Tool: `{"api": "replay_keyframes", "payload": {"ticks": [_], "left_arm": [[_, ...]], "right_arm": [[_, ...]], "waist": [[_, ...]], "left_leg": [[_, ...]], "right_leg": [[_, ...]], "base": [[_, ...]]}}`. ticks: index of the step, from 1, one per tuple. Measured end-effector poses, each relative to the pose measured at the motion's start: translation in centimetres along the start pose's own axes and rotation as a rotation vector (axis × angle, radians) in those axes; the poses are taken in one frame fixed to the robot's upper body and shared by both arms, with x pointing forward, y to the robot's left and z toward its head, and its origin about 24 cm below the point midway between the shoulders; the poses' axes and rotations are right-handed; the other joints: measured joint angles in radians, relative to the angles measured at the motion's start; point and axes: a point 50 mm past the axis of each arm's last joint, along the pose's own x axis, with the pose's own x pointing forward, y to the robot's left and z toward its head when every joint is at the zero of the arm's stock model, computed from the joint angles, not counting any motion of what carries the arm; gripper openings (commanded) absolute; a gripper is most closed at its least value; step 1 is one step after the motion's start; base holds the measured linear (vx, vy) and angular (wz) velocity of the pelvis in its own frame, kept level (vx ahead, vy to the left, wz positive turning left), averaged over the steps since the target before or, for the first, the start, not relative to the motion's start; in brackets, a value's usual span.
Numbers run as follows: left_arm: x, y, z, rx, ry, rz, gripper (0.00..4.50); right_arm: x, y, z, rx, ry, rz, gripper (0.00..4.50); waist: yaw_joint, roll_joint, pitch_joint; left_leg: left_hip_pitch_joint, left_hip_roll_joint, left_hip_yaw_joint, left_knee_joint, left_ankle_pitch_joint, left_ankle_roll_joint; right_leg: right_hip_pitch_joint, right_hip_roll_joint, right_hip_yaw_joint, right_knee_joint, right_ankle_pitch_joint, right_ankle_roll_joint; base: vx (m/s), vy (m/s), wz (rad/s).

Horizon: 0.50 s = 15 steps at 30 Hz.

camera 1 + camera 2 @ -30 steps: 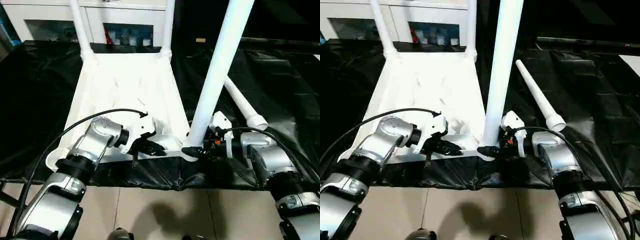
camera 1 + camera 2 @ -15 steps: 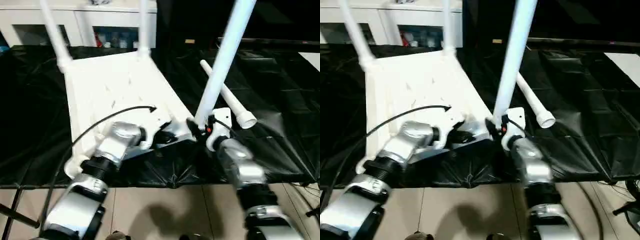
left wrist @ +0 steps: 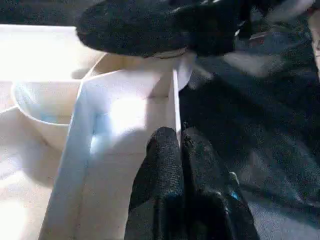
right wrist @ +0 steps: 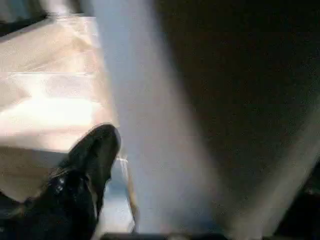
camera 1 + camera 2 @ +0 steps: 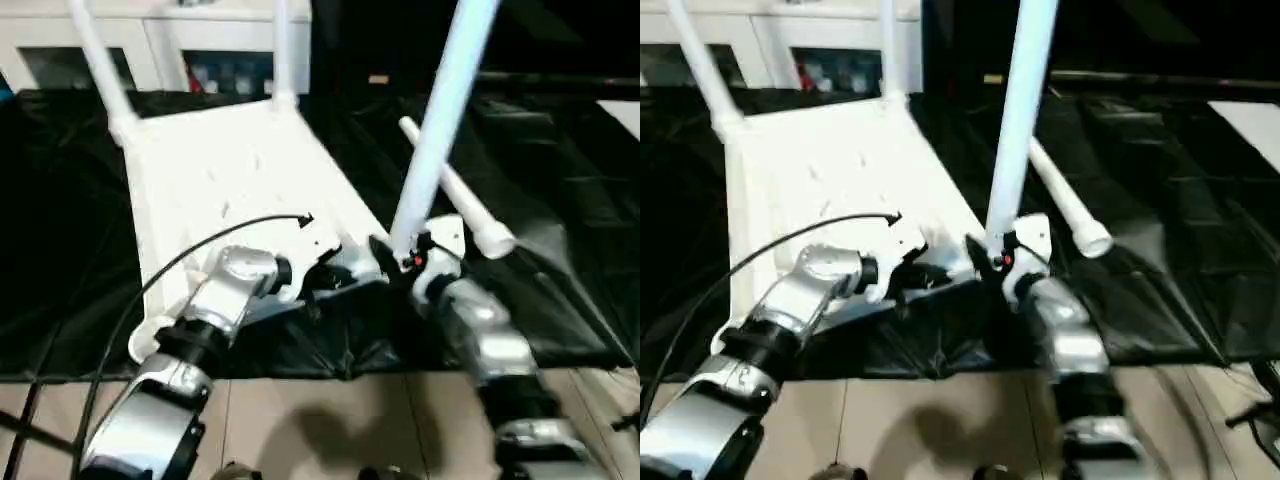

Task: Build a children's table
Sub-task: Rotate leg to tighten

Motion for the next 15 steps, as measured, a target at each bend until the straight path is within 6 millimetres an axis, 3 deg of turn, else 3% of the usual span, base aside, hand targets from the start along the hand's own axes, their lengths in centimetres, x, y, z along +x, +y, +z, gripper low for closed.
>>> {"api": "replay_keyframes", "payload": {"ticks": [3,9,15], "left_arm": [[-0.9,-0.1,-0.5,0.009,0.009,-0.067,0.0],[-1.9,-0.3,-0.9,0.039,0.043,-0.184,0.0],[-2.4,-0.3,-1.1,0.047,0.059,-0.219,0.0]], "right_arm": [[-1.7,-1.0,0.0,-0.065,0.078,0.15,3.82],[-3.6,-1.0,-0.1,-0.115,0.219,0.487,3.82],[-3.4,-1.2,0.3,-0.124,0.262,0.588,3.82]], "waist": [[0.013,-0.001,0.0],[0.031,-0.001,0.001],[0.033,-0.001,0.001]], "left_leg": [[-0.001,0.0,0.0,0.001,0.0,0.0],[-0.001,0.001,0.001,0.004,0.0,0.001],[-0.001,0.001,0.001,0.008,0.0,0.001]], "right_leg": [[0.0,0.0,0.0,0.0,0.0,0.0],[0.003,0.0,0.001,0.001,0.0,0.0],[0.002,0.0,0.003,0.005,0.0,0.0]], "base": [[0.0,0.0,0.0],[0.0,0.0,0.0],[0.0,0.0,0.0]]}}
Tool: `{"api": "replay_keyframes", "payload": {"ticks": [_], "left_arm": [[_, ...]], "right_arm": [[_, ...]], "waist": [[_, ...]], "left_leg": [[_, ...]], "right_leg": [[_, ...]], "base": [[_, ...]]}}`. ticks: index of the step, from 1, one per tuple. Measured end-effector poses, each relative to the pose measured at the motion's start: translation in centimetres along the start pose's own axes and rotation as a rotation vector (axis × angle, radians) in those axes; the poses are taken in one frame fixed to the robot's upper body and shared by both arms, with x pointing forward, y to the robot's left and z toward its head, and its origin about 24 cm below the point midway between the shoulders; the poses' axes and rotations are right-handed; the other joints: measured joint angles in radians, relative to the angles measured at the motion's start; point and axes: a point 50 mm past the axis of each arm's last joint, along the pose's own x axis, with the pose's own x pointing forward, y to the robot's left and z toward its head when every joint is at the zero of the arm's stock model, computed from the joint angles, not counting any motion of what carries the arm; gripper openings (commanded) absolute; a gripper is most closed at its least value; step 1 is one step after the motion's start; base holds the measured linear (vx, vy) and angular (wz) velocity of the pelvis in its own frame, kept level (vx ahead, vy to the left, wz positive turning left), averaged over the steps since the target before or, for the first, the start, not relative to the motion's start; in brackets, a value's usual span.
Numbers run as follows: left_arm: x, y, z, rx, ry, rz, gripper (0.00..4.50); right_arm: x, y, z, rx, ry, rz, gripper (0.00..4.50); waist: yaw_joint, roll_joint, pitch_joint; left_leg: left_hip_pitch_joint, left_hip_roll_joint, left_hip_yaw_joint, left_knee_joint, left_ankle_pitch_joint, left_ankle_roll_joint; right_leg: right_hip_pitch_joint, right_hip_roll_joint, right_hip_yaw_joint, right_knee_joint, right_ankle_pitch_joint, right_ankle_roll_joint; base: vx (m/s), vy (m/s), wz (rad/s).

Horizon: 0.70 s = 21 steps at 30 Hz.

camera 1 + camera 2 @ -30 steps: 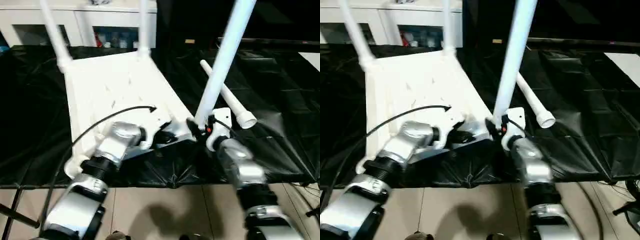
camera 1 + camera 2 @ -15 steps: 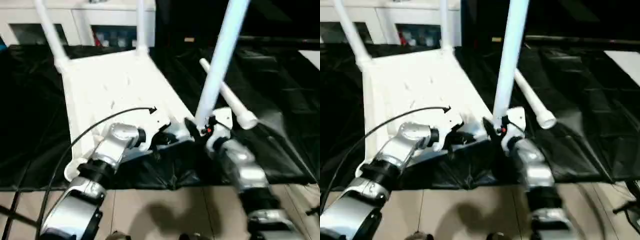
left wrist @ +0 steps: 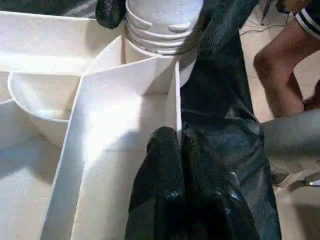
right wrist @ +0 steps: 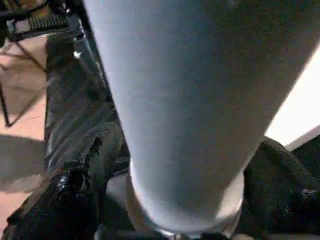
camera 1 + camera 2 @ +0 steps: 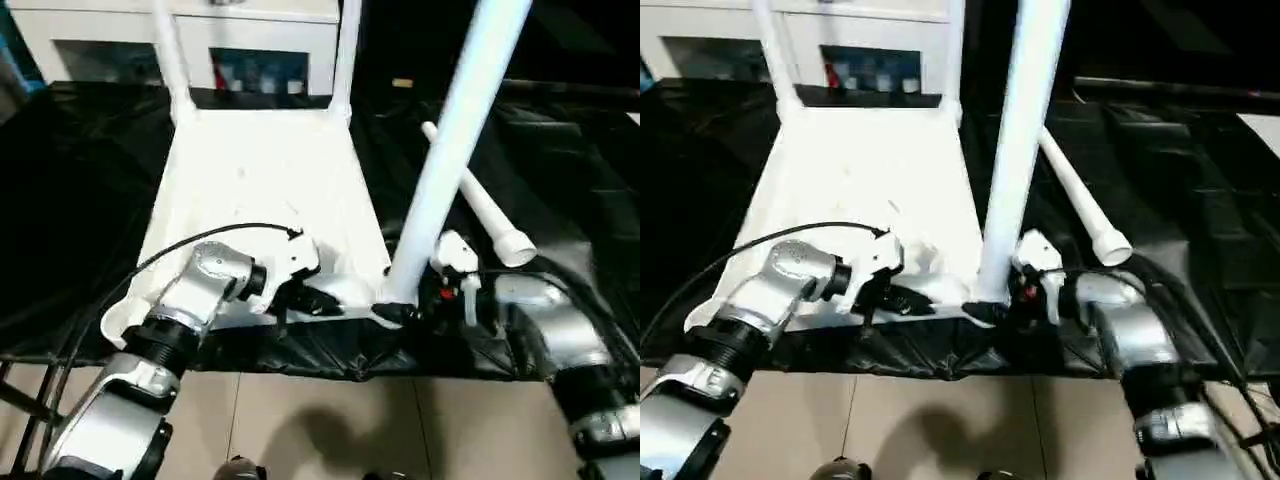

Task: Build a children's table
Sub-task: Rotate leg to tighten

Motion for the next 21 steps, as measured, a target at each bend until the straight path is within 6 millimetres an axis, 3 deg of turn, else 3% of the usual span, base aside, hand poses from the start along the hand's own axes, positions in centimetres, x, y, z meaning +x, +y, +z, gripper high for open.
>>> {"api": "replay_keyframes", "payload": {"ticks": [8,15,19,21], "left_arm": [[-0.4,0.0,-0.2,0.002,0.009,-0.018,0.0],[-0.4,0.0,-0.3,-0.012,0.012,-0.014,0.0],[0.2,0.7,0.0,-0.059,-0.003,0.066,0.0],[1.0,1.3,0.3,-0.093,-0.015,0.151,0.0]], "right_arm": [[0.3,0.0,0.1,0.022,0.004,0.037,3.03],[0.7,0.1,0.0,0.033,-0.009,0.03,2.72],[1.2,-0.2,-0.5,0.076,-0.052,-0.112,2.68],[1.9,-0.7,-0.8,0.135,-0.112,-0.292,2.67]], "waist": [[0.001,-0.001,0.0],[0.003,-0.001,0.0],[0.0,-0.001,0.0],[-0.009,-0.002,0.0]], "left_leg": [[0.0,0.0,0.0,0.0,0.0,0.0],[0.0,0.0,0.0,0.002,0.0,0.0],[0.001,0.0,-0.001,0.002,0.0,0.0],[0.002,0.0,-0.001,0.003,0.0,0.0]], "right_leg": [[-0.001,0.0,0.0,0.001,0.0,0.001],[0.0,0.0,0.0,0.002,0.0,0.001],[0.0,0.0,0.0,0.003,-0.002,0.003],[0.0,0.0,0.001,0.004,-0.003,0.006]], "base": [[0.0,0.0,0.0],[0.0,0.0,0.0],[0.0,0.0,0.0],[0.0,0.0,0.0]]}}
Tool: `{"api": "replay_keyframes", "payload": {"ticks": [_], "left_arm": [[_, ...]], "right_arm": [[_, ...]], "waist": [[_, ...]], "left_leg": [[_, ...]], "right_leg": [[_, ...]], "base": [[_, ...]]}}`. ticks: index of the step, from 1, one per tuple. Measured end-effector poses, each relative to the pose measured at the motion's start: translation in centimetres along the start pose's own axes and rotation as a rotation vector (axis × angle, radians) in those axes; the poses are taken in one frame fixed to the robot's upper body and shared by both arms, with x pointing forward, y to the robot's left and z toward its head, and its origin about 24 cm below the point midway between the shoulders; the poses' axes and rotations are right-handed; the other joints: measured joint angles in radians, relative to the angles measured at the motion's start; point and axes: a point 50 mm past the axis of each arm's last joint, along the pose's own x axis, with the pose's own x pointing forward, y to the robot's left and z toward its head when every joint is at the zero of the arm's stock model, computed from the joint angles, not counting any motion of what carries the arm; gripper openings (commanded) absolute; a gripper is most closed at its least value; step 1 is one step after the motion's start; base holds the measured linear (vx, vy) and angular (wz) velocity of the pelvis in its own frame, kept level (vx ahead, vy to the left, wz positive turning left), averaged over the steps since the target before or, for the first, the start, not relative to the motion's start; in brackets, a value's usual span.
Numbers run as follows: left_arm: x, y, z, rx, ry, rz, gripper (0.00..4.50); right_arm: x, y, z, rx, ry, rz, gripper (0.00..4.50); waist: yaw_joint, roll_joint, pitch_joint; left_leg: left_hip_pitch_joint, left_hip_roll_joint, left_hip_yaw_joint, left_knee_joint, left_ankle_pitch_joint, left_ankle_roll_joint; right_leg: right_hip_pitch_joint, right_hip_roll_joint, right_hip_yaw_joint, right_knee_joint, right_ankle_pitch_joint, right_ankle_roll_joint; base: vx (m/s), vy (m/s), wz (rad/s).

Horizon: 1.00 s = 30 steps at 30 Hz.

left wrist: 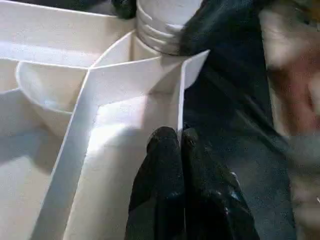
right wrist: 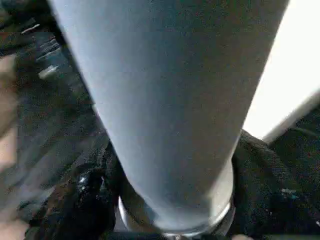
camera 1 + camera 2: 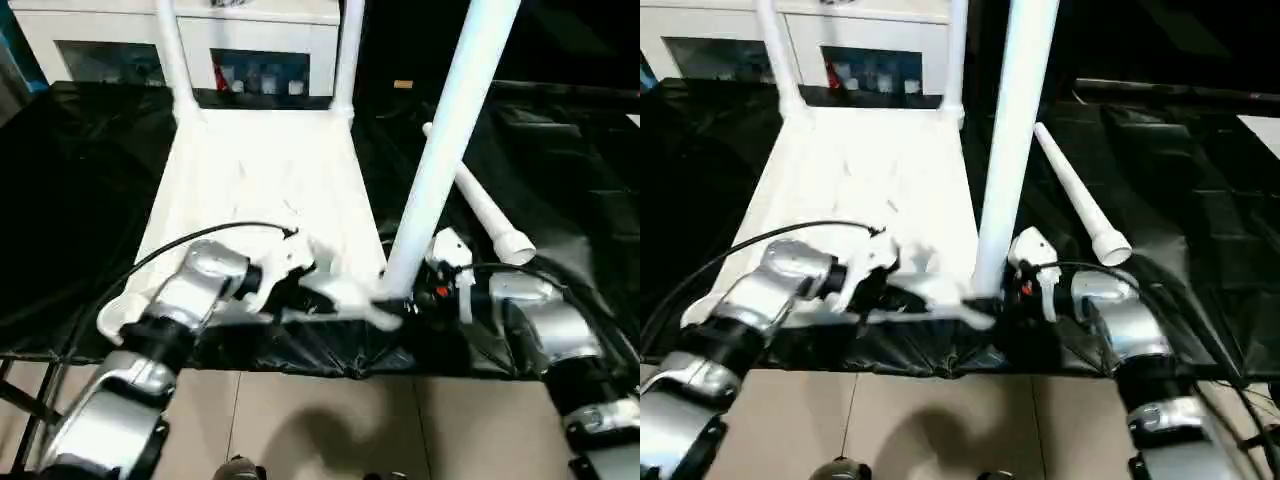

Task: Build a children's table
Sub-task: Rotate leg to tighten

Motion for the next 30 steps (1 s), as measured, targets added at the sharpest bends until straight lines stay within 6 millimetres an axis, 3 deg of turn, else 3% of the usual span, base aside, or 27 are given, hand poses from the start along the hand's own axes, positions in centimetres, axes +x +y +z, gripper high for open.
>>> {"api": "replay_keyframes", "payload": {"ticks": [8,13,14,16,20,25,30], "left_arm": [[2.7,0.4,1.2,-0.07,-0.027,0.206,0.0],[2.8,0.5,1.3,-0.066,-0.033,0.241,0.0],[2.8,0.5,1.3,-0.064,-0.037,0.241,0.0],[2.8,0.5,1.3,-0.053,-0.04,0.24,0.0],[2.9,0.5,1.4,-0.035,-0.045,0.235,0.0],[3.6,0.0,1.8,-0.005,-0.055,0.21,0.0],[3.6,0.1,1.9,0.004,-0.056,0.215,0.0]], "right_arm": [[3.5,0.1,-0.1,0.203,-0.137,-0.503,2.66],[4.7,0.5,0.3,0.249,-0.159,-0.604,2.66],[4.7,0.6,0.4,0.248,-0.164,-0.61,3.22],[4.7,0.6,0.4,0.249,-0.169,-0.616,3.22],[4.5,0.6,0.5,0.244,-0.185,-0.61,3.63],[2.4,0.8,0.0,0.193,-0.168,-0.59,4.02],[0.2,2.4,-0.7,0.152,-0.128,-0.552,4.47]], "waist": [[-0.038,0.0,-0.001],[-0.052,0.001,-0.001],[-0.054,0.001,-0.001],[-0.054,0.001,-0.001],[-0.052,0.001,-0.001],[-0.032,0.001,-0.001],[-0.028,0.002,-0.001]], "left_leg": [[0.002,-0.001,-0.006,0.0,0.0,0.0],[0.0,-0.002,-0.012,-0.002,0.0,0.0],[0.0,-0.002,-0.012,-0.002,0.0,0.0],[0.0,-0.002,-0.012,-0.002,0.0,0.0],[0.0,-0.002,-0.012,-0.004,0.0,0.0],[-0.001,-0.002,-0.01,-0.006,0.0,0.0],[0.0,-0.002,-0.008,-0.009,0.0,0.0]], "right_leg": [[0.0,0.0,-0.004,-0.004,0.0,0.001],[0.001,0.0,-0.009,-0.012,0.0,0.0],[0.001,0.0,-0.008,-0.012,0.0,0.0],[0.001,0.0,-0.008,-0.012,0.0,-0.001],[0.001,0.0,-0.008,-0.011,0.002,-0.002],[0.001,0.0,-0.008,-0.011,0.006,-0.008],[0.001,0.0,-0.007,-0.011,0.005,-0.006]], "base": [[0.0,0.0,0.0],[0.0,0.0,0.0],[0.0,0.0,0.0],[0.0,0.0,0.0],[0.0,0.0,0.0],[0.0,0.0,0.0],[0.0,0.0,0.0]]}}
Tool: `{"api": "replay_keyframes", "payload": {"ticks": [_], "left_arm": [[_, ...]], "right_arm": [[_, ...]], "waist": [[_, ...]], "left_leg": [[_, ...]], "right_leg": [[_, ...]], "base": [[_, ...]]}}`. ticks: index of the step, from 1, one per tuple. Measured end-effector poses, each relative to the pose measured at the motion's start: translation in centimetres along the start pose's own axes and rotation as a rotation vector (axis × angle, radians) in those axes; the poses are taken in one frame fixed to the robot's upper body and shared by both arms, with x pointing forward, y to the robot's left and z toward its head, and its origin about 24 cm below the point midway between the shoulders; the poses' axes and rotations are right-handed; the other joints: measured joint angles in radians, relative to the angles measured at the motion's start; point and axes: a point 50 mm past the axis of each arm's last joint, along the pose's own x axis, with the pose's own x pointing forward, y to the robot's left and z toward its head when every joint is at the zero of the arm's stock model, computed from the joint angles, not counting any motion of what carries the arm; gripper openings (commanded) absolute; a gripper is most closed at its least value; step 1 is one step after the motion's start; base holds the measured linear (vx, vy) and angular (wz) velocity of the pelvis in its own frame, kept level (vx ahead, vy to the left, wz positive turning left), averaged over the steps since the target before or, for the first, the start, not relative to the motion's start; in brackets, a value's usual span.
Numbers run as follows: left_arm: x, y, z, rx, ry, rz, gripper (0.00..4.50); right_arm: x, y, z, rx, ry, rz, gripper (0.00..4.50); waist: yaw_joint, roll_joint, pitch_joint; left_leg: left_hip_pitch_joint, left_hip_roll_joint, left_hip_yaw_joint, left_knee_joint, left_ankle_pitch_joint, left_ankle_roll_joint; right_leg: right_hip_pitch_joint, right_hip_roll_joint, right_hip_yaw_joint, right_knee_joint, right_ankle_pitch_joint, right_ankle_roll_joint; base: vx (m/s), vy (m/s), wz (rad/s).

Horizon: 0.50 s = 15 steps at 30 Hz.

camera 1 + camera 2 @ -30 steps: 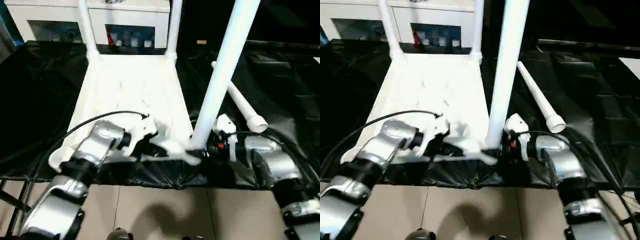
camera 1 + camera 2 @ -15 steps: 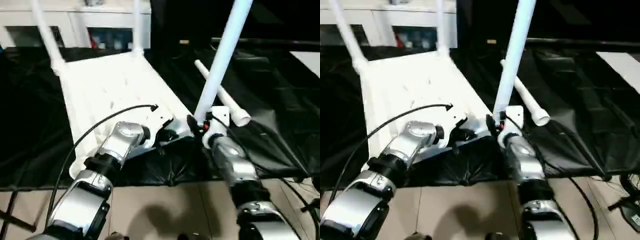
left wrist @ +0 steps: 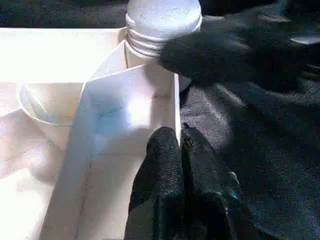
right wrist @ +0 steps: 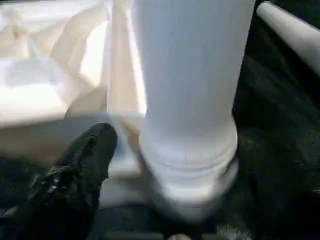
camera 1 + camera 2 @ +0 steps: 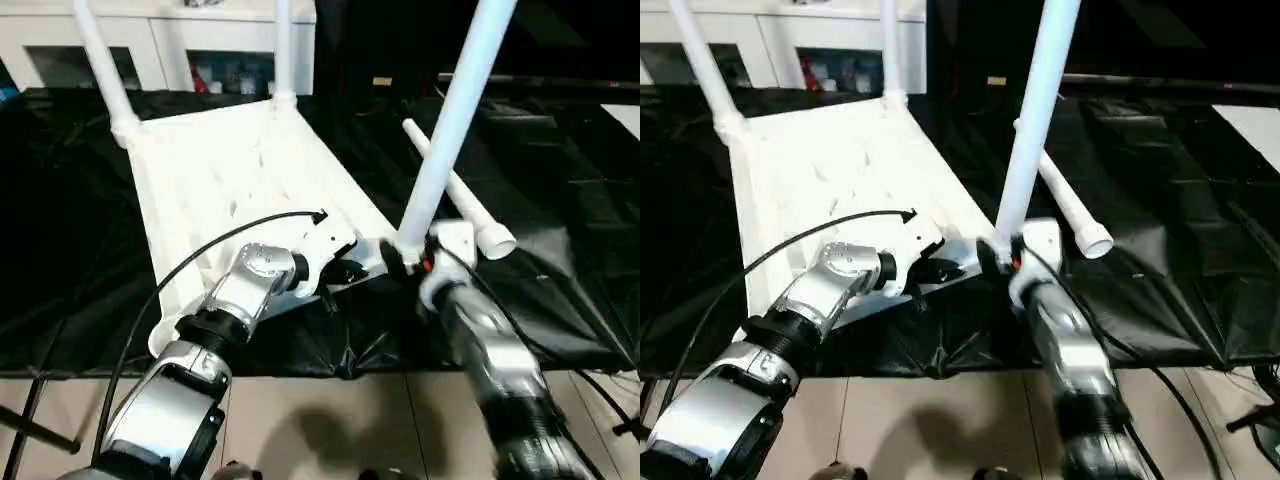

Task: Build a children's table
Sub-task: Rotate leg to tighten

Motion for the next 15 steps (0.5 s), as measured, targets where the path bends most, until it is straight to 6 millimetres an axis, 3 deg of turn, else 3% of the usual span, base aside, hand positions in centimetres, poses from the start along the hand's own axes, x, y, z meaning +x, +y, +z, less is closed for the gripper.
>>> {"api": "replay_keyframes", "payload": {"ticks": [5,15], "left_arm": [[-0.2,0.2,-0.1,0.014,0.001,0.01,0.0],[-0.8,0.2,-0.4,0.04,0.008,-0.031,0.0]], "right_arm": [[-2.0,1.4,-1.2,0.002,0.073,0.039,4.47],[-2.9,1.0,0.0,-0.046,0.076,0.04,4.47]], "waist": [[-0.002,0.0,0.0],[0.001,-0.001,0.001]], "left_leg": [[0.0,0.0,0.0,-0.001,0.0,0.0],[-0.001,0.0,-0.001,-0.001,0.0,0.0]], "right_leg": [[-0.001,0.0,0.0,-0.001,-0.004,0.006],[-0.001,0.0,0.0,-0.002,-0.004,0.007]], "base": [[0.0,0.0,0.0],[0.0,0.0,0.0]]}}
